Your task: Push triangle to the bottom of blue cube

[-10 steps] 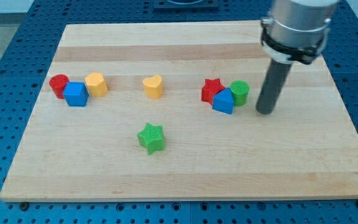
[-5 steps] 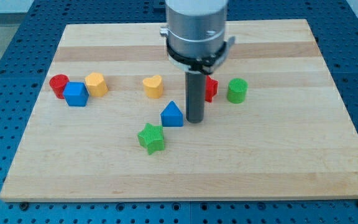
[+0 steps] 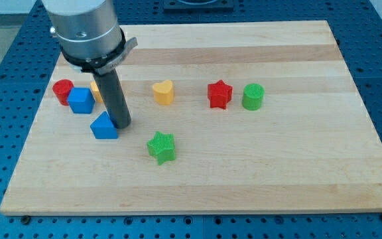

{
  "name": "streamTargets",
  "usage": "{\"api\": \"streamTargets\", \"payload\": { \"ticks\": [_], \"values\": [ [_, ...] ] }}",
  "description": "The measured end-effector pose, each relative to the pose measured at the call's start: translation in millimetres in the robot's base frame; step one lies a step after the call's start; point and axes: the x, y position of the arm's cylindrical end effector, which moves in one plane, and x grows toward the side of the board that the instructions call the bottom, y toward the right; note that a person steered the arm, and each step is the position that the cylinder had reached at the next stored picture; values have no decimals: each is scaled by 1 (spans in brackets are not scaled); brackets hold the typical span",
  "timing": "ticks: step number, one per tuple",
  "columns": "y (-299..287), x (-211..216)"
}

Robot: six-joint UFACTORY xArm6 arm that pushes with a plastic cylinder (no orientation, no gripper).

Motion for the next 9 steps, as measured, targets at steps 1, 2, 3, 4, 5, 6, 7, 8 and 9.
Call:
{"api": "streamTargets", "payload": {
  "ticks": [1,2,3,4,5,6,7,8,9],
  "values": [
    [6,31],
    [-30,23],
    [-59,-4],
    [-84,-17],
    [-98,-17],
    [-102,-19],
    [-96,-3],
    [-30,25],
    [45,23]
  ]
}}
